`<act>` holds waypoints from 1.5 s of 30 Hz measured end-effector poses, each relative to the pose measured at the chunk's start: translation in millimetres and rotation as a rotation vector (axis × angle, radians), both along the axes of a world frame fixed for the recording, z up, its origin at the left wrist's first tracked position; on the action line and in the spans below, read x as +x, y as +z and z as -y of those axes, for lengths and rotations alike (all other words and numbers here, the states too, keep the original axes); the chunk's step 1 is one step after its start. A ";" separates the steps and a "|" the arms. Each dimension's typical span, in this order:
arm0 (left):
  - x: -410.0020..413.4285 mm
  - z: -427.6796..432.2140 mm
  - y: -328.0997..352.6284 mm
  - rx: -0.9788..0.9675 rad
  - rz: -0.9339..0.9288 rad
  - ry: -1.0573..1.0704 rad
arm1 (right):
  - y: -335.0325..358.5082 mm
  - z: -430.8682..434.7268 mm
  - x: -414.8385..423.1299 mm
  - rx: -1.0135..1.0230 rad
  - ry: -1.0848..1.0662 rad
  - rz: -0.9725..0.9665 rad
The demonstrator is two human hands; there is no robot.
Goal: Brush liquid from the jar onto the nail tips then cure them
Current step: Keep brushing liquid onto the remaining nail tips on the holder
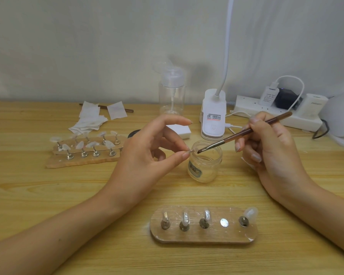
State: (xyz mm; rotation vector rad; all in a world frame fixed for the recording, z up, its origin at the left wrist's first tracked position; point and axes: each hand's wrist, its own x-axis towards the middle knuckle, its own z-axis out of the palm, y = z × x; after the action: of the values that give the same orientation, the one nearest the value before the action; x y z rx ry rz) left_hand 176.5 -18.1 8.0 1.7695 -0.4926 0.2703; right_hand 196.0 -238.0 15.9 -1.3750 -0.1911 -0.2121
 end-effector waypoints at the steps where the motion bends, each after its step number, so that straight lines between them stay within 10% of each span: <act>1: -0.1 0.3 0.1 -0.003 -0.003 0.000 | 0.0 1.0 0.1 0.007 -0.011 -0.002; 45: -3.1 0.3 5.0 -0.068 -0.156 -0.020 | 1.0 -0.7 -3.5 -0.020 0.059 0.127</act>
State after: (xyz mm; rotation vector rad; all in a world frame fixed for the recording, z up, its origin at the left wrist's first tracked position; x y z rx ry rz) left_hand 173.4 -18.3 13.0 1.7034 -0.3846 0.1326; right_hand 192.5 -237.3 16.9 -1.3752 -0.3394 -0.2491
